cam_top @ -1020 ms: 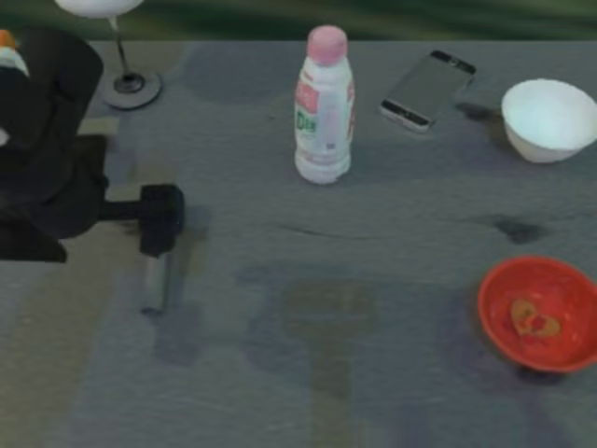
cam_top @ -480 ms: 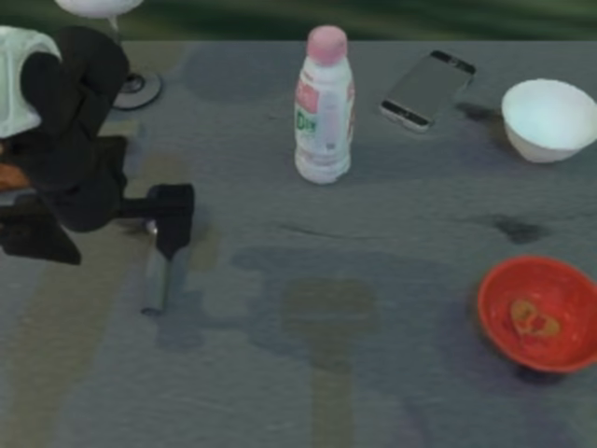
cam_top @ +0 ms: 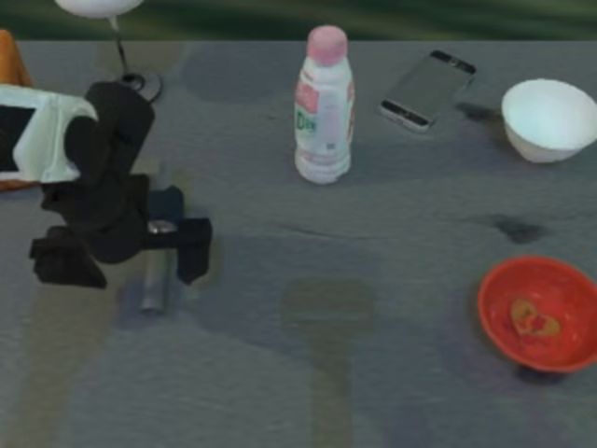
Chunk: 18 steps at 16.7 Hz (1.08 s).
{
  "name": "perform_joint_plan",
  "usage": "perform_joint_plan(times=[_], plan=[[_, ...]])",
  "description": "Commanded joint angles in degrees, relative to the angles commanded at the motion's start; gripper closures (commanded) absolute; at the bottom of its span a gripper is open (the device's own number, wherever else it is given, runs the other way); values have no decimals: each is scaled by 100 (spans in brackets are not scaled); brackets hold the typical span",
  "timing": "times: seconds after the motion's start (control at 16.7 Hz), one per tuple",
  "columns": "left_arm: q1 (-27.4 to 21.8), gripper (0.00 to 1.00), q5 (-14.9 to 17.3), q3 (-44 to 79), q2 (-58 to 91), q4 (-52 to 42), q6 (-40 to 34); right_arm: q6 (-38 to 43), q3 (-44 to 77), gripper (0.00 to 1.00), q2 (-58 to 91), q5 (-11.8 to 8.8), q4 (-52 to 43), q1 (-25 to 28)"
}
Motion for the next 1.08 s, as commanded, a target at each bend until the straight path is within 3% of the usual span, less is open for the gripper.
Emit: perform_joint_plan(times=[0.18,0.48,1.08], plan=[[-34,0,-1,-227,362,565,-28,0,0,0,0,0,0,0],[-40,0,-1,-262,426,650,-33,0,0,0,0,0,0,0],[-40,75,-1,-262,426,650,-33,0,0,0,0,0,0,0]])
